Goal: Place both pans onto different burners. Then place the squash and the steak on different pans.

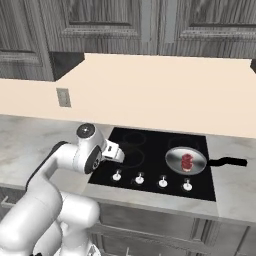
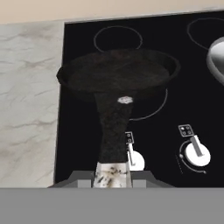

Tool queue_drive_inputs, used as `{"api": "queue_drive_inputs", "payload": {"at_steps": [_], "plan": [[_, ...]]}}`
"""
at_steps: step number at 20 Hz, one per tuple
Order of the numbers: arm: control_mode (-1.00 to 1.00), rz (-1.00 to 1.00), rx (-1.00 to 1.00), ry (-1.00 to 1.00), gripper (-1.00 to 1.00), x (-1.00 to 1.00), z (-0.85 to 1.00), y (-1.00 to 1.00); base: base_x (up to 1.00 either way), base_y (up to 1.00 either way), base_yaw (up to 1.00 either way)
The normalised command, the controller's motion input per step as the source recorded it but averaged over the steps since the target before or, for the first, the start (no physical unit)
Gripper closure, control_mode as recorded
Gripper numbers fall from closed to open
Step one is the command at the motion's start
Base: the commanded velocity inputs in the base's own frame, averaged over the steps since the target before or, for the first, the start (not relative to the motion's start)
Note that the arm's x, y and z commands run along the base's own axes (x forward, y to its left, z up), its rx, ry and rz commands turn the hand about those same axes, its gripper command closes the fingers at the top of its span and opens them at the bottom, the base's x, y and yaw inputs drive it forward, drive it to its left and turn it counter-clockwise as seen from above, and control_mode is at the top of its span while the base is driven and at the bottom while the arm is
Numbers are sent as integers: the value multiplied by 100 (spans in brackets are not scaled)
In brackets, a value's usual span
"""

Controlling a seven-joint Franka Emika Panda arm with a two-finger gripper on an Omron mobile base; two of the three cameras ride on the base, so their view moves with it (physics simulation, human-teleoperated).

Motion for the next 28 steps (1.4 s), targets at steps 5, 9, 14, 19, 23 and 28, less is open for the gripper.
{"api": "queue_drive_inputs", "payload": {"at_steps": [5,9,14,19,23,28], "plan": [[-100,-13,-7,-12,100,-5,-28,0,0,0,0],[-100,-27,-7,-8,100,-4,-21,17,0,0,0],[-100,-28,-3,-5,100,0,-27,28,0,0,0],[-100,-22,-8,-8,100,0,-37,9,0,0,0],[-100,-13,-14,-8,100,0,-41,6,0,0,0],[-100,-9,-6,0,100,-11,-31,54,0,0,0]]}}
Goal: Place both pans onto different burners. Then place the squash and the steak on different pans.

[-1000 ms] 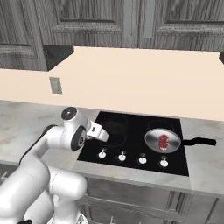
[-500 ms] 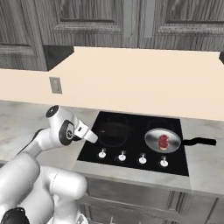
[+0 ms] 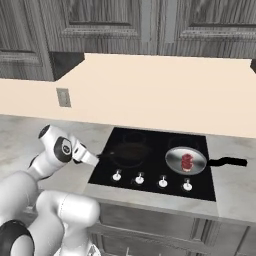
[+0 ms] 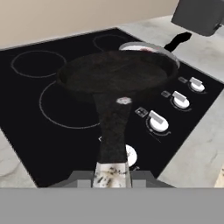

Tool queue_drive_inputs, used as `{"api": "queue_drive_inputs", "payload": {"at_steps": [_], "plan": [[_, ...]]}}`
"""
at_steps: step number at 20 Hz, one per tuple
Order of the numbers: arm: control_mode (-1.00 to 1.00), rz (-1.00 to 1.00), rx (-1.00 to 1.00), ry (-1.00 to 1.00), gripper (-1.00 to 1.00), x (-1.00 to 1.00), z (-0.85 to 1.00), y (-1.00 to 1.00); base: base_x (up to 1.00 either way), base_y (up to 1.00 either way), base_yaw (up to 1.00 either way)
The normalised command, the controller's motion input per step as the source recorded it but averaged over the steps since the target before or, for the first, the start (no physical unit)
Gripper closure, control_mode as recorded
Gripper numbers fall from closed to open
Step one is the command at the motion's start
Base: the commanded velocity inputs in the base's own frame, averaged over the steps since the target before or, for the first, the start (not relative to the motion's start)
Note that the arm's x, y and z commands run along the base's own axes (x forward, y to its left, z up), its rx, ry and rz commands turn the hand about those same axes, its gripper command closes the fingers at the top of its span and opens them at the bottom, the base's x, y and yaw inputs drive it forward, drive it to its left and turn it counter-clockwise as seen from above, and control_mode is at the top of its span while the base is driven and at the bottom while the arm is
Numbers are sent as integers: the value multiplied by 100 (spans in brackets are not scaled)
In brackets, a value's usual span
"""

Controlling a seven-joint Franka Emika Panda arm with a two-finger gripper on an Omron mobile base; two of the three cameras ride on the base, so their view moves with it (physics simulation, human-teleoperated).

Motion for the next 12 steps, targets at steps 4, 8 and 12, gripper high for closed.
{"api": "queue_drive_inputs", "payload": {"at_steps": [4,8,12], "plan": [[-100,-7,-1,0,100,-2,-23,59,0,0,0],[-100,-6,0,0,100,0,-25,43,0,0,0],[-100,-7,0,-2,100,3,-24,28,0,0,0]]}}
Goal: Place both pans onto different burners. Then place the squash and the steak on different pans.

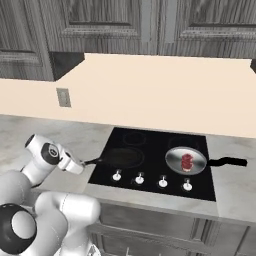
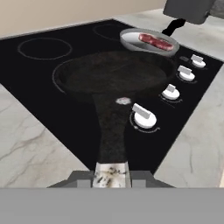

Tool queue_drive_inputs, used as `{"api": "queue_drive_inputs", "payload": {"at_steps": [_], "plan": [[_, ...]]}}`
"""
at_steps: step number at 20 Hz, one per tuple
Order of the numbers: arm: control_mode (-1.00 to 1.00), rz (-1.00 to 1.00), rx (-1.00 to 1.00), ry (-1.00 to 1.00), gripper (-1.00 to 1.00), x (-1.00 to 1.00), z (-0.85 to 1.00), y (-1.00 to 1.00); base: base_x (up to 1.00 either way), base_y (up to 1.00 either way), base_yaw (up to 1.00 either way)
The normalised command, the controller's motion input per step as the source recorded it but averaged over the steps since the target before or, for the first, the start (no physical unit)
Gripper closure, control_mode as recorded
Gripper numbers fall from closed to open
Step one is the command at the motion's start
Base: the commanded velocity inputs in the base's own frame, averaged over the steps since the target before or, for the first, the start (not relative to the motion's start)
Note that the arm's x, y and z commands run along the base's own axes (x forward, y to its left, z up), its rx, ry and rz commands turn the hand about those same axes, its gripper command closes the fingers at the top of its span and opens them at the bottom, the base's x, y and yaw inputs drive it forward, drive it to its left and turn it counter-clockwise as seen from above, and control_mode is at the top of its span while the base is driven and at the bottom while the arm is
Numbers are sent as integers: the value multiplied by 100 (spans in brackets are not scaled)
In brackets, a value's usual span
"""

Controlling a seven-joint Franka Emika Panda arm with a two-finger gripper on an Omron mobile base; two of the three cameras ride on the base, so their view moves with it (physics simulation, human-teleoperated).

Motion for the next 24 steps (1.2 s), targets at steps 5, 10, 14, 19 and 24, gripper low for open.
{"api": "queue_drive_inputs", "payload": {"at_steps": [5,10,14,19,24], "plan": [[-100,-8,0,-1,100,13,-20,15,0,0,0],[-100,-4,0,0,100,35,-13,0,0,0,0],[-100,0,0,0,100,53,-7,0,0,0,0],[-100,0,0,0,100,48,-14,0,0,0,0],[-100,0,2,0,100,7,-26,0,0,0,0]]}}
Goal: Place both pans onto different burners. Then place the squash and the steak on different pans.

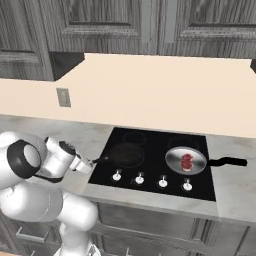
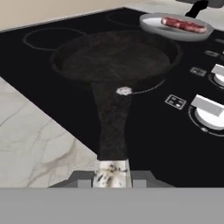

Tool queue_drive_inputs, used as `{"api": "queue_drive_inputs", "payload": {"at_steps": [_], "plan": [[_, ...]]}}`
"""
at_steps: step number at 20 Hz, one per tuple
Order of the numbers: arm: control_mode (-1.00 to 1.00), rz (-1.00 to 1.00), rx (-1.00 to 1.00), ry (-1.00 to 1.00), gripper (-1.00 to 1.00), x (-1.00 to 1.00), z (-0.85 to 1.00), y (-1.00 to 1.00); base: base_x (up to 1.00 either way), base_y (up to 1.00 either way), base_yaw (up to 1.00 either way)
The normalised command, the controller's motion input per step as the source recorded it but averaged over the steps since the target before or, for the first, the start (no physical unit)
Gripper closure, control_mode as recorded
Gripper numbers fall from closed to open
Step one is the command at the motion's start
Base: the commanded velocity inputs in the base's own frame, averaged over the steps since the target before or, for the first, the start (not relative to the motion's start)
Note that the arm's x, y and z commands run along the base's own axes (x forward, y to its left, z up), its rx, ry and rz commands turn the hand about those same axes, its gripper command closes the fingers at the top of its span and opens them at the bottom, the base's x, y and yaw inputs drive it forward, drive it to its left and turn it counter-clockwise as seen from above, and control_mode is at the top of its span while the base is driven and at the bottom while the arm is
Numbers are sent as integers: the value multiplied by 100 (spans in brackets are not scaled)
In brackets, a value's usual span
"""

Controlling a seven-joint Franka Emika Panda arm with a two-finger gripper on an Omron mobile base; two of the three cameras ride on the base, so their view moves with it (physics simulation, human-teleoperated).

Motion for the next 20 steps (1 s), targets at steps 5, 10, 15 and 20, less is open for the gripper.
{"api": "queue_drive_inputs", "payload": {"at_steps": [5,10,15,20], "plan": [[-100,0,10,0,100,0,-20,0,0,0,0],[-100,-1,9,0,100,0,-12,0,0,0,0],[-100,-8,6,0,100,-7,-9,0,0,0,0],[-100,-10,3,0,100,-1,-7,0,0,0,0]]}}
